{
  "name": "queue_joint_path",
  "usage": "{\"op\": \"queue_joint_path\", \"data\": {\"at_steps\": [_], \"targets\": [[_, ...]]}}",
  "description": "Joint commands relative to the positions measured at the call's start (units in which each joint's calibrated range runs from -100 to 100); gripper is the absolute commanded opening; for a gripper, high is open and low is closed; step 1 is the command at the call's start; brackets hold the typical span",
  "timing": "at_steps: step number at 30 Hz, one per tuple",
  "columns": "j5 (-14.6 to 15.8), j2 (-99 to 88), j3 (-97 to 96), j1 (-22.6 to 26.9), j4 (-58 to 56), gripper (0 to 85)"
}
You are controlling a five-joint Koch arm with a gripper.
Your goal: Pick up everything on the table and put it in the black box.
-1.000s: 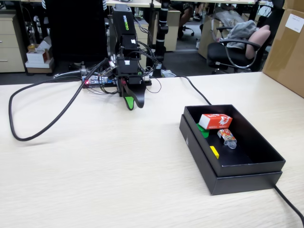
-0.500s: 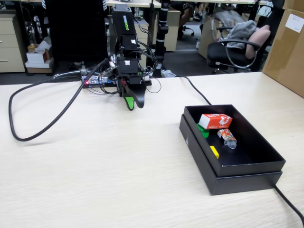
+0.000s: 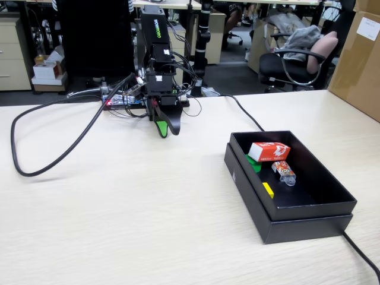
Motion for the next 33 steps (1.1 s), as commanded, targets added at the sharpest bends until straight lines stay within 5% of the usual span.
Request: {"op": "queue_joint_path", "data": {"at_steps": [1, 33], "targets": [[0.24, -0.40, 0.12, 0.00, -0.05, 50.4], [0.34, -0.40, -1.79, -0.68, 2.11, 50.4]]}}
